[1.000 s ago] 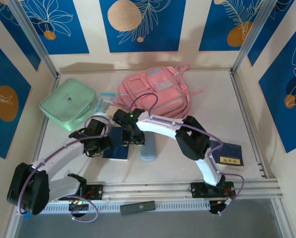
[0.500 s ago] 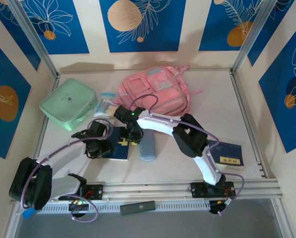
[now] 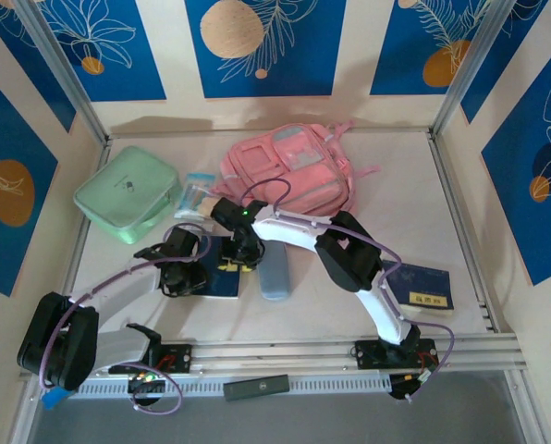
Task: Pack the student bag
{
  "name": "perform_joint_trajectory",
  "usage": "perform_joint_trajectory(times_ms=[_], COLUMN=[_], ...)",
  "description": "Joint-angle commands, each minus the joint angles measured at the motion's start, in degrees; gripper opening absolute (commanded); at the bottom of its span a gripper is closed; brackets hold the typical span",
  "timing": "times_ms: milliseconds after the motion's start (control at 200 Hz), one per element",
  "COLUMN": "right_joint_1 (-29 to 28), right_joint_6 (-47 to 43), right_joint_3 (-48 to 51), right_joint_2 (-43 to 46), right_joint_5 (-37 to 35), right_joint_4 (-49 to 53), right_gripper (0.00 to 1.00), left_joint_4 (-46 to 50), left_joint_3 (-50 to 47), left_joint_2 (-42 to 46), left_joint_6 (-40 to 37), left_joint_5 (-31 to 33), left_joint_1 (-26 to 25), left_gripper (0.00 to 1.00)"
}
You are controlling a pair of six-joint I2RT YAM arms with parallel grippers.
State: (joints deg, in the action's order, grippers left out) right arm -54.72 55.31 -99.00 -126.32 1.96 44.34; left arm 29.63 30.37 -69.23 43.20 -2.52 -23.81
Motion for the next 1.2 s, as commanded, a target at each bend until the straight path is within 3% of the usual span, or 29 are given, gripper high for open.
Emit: perform_joint_trajectory(times_ms=[0, 550, 860, 1020, 1195], right_joint_1=[-0.74, 0.33, 0.38, 0.09, 0.07], right_joint_6=[-0.62, -0.38, -2.47, -3.54, -4.11], right_joint_3=[-0.75, 5.02, 5.49, 6.59, 9.13], right_joint_2=[5.3, 6.36, 7.11, 8.9, 12.6], right_joint_5=[4.89, 7.64, 7.09, 6.84, 6.83], right_joint_4=[-2.77, -7.44, -9.57, -11.24, -14.19], right_gripper=[0.53, 0.33, 0.09, 0.0, 0.0], left_joint_4=[-1.04, -1.06, -1.4, -0.18, 2.57], left_joint_3=[-0.76, -0.06, -0.31, 0.2, 2.12], left_joint_2=[-1.69, -1.45, 1.94, 5.47, 7.91], left_joint_6=[0.57, 0.66, 2.27, 2.44, 2.06], left_joint_5=[-0.25, -0.94, -2.56, -1.95, -0.65], left_joint_1=[-0.86, -1.5, -2.29, -2.35, -2.37], left_gripper=[0.36, 0.36, 0.36, 0.4, 0.52])
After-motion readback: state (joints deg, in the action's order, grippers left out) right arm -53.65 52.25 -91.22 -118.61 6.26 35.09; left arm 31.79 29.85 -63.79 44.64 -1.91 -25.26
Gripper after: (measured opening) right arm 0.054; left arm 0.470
